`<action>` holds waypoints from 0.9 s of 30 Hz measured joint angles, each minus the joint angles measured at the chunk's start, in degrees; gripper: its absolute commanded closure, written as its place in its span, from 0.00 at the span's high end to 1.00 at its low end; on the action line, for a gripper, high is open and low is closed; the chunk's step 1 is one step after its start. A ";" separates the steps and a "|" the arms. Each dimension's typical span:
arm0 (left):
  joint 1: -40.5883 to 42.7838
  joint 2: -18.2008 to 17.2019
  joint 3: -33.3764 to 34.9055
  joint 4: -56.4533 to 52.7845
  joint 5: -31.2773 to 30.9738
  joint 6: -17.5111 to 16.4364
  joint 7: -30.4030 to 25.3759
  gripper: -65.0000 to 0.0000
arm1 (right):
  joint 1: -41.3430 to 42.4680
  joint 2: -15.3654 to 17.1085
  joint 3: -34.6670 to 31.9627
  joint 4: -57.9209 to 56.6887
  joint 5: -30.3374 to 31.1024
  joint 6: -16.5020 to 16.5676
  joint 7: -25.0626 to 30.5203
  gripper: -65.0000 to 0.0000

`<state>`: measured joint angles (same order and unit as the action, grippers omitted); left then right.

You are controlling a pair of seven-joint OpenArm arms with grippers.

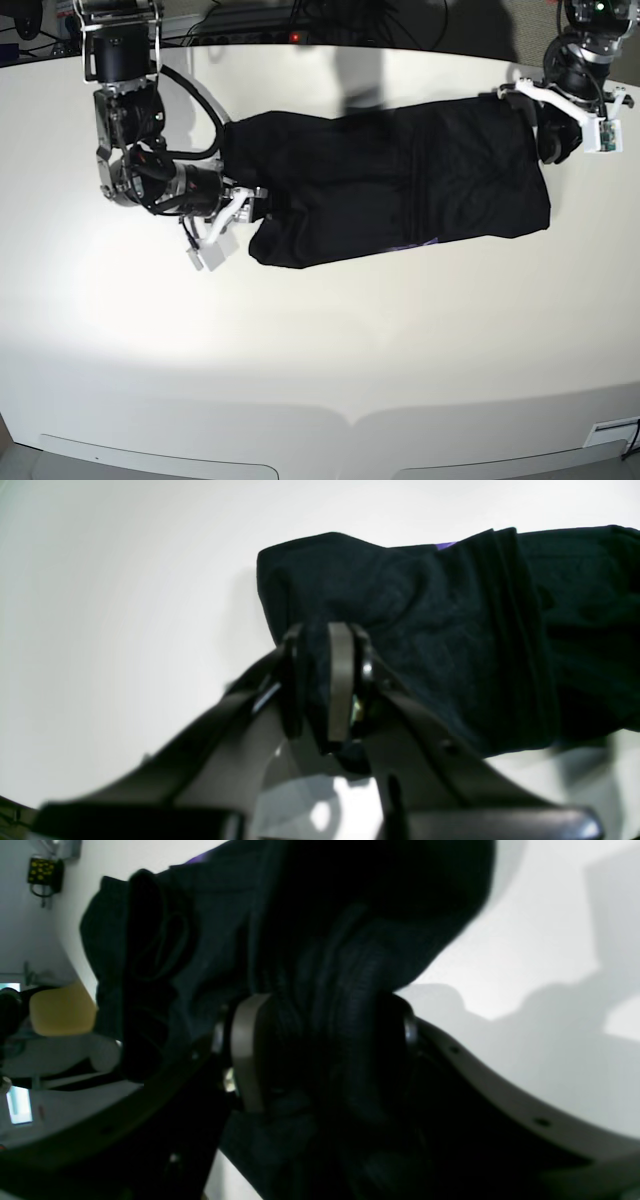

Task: Fold the T-shirt properly
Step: 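Grasp both short ends of the black shirt strip with both grippers, then lift the strip end with the right gripper and fold it toward the left gripper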

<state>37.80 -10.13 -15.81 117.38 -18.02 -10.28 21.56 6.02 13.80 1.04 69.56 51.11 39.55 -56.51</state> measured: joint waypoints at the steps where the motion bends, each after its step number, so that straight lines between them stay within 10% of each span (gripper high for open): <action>1: 0.02 0.02 0.00 0.00 0.00 0.00 0.00 0.12 | 0.00 -0.50 0.04 0.00 0.00 0.00 -0.07 0.49; 5: 0.00 0.00 0.00 0.00 0.02 0.00 0.00 0.12 | 0.00 -3.19 0.02 0.00 -1.51 0.00 -1.03 0.39; 11: 0.11 0.02 0.00 0.00 0.02 0.00 0.00 0.12 | -0.04 -4.63 -0.02 -0.11 -7.50 0.00 1.70 0.00; 27: 0.09 0.11 0.02 -3.23 -4.13 -0.22 -2.75 0.12 | 0.57 2.69 7.21 5.35 -16.98 0.15 4.79 0.00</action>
<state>37.89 -10.02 -15.79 114.15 -22.15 -10.50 18.81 6.59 16.49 8.25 74.91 34.13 39.70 -51.72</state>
